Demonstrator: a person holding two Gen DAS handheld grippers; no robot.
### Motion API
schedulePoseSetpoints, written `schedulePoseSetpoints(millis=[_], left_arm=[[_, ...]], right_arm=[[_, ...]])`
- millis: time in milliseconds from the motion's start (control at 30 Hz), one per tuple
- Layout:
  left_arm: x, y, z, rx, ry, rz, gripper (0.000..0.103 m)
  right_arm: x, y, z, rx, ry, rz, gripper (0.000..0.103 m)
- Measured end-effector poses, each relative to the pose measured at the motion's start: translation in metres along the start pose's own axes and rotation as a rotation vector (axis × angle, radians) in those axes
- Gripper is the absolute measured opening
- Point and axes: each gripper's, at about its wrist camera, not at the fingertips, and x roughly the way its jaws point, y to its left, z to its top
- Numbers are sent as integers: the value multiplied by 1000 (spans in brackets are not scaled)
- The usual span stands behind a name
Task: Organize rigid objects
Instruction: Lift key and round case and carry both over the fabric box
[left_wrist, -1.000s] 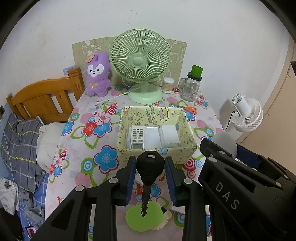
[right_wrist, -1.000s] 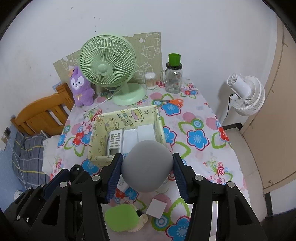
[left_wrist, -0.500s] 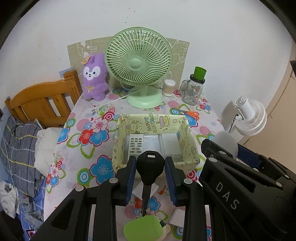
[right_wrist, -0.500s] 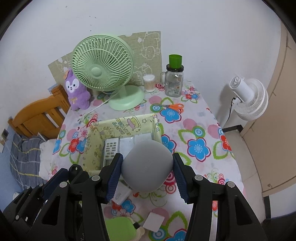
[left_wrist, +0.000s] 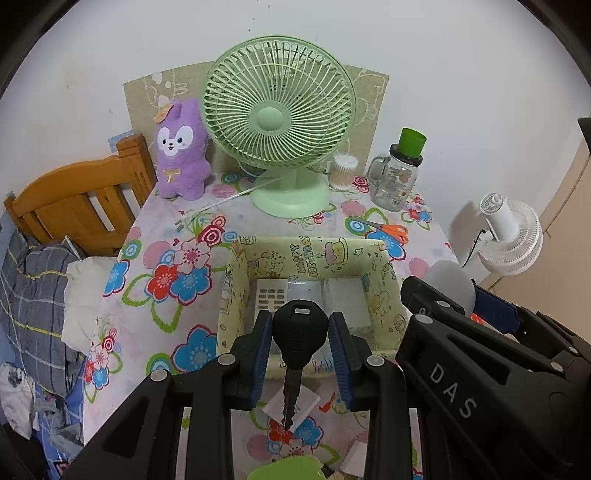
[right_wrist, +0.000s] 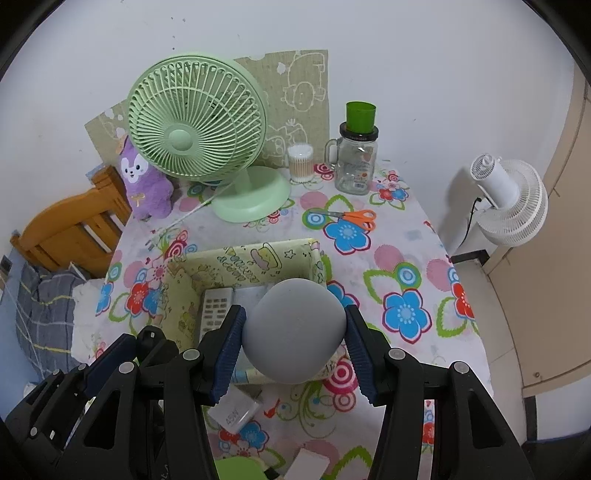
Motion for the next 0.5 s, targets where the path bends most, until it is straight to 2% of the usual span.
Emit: schedulePoseSetpoints(millis=[500], left_arm=[[49,12,16,40,46,26,32]], right_arm=[[51,15,13,-16,63,-9,57]])
